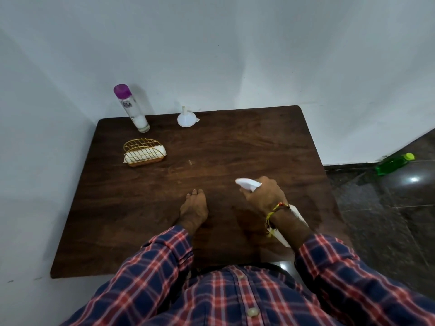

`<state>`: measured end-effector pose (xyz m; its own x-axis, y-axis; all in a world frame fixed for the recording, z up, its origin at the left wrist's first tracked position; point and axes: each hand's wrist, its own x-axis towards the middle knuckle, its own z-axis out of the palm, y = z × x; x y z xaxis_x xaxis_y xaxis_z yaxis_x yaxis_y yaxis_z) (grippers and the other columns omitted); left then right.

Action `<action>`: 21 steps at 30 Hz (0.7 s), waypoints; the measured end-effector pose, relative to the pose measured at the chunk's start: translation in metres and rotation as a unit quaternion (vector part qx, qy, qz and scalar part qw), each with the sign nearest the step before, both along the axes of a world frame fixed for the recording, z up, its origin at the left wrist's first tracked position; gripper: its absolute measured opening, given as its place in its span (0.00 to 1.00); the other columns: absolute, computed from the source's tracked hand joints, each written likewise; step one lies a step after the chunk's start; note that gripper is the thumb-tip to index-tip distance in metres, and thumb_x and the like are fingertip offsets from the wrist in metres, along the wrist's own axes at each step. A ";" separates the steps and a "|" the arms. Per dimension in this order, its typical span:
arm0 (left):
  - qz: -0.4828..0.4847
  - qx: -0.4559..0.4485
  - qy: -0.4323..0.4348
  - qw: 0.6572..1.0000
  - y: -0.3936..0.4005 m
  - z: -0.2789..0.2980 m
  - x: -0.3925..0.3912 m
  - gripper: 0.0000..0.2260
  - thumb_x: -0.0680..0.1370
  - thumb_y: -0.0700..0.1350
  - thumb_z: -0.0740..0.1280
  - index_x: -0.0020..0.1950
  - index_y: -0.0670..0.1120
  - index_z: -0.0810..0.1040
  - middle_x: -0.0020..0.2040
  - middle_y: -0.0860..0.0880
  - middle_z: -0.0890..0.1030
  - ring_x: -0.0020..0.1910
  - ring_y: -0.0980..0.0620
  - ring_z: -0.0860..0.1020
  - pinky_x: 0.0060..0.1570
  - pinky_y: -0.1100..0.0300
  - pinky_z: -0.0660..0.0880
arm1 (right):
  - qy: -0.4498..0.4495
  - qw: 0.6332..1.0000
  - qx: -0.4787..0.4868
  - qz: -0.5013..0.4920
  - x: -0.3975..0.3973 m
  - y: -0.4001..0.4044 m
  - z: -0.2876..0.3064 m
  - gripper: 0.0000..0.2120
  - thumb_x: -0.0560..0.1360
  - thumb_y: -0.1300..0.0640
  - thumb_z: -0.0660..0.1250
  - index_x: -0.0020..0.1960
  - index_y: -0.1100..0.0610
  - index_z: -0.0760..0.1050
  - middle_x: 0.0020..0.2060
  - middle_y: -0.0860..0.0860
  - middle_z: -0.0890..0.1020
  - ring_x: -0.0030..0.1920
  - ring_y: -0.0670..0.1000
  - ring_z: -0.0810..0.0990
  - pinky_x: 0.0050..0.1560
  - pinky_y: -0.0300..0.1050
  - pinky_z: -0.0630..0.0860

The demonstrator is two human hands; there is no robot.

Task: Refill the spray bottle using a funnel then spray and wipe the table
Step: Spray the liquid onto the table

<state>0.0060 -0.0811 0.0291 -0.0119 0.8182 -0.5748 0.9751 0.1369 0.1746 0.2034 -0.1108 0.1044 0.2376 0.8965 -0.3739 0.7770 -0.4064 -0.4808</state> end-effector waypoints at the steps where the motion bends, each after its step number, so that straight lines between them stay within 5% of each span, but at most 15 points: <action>1: 0.000 0.000 -0.001 1.000 0.000 0.000 0.001 0.31 0.78 0.42 0.64 0.78 0.45 0.55 0.78 0.45 0.56 0.77 0.44 0.57 0.72 0.47 0.63 | -0.021 0.997 -0.039 0.064 0.003 -0.004 -0.007 0.25 0.69 0.34 0.67 0.60 0.46 0.77 0.48 0.48 0.78 0.51 0.52 0.80 0.50 0.48 0.79; 4: -0.003 -0.003 -0.004 1.000 0.002 0.000 0.002 0.29 0.79 0.42 0.63 0.78 0.44 0.54 0.78 0.45 0.57 0.77 0.44 0.56 0.72 0.48 0.62 | -0.028 0.981 -0.151 0.118 0.013 -0.014 -0.014 0.31 0.63 0.29 0.68 0.61 0.43 0.76 0.49 0.47 0.74 0.55 0.51 0.79 0.54 0.47 0.77; 11: -0.030 0.010 -0.007 0.999 0.008 0.000 0.016 0.27 0.80 0.42 0.60 0.78 0.44 0.56 0.78 0.44 0.59 0.76 0.43 0.58 0.72 0.48 0.62 | -0.026 0.998 -0.002 -0.060 0.035 0.009 -0.006 0.32 0.64 0.28 0.65 0.59 0.48 0.79 0.53 0.51 0.81 0.54 0.56 0.81 0.53 0.47 0.77; 15: -0.049 0.007 -0.017 0.999 0.018 0.007 0.030 0.29 0.80 0.44 0.62 0.78 0.43 0.54 0.78 0.44 0.58 0.77 0.43 0.57 0.73 0.48 0.61 | 0.012 0.979 0.073 -0.188 0.047 0.034 0.020 0.25 0.69 0.40 0.71 0.55 0.59 0.78 0.53 0.57 0.82 0.53 0.61 0.81 0.55 0.54 0.78; 21: -0.057 0.012 -0.008 0.998 0.028 0.009 0.044 0.29 0.80 0.44 0.62 0.79 0.44 0.53 0.79 0.45 0.56 0.77 0.44 0.56 0.74 0.49 0.60 | 0.020 0.992 0.002 -0.124 0.068 0.041 0.023 0.28 0.67 0.39 0.75 0.61 0.52 0.78 0.57 0.54 0.81 0.57 0.59 0.80 0.58 0.52 0.78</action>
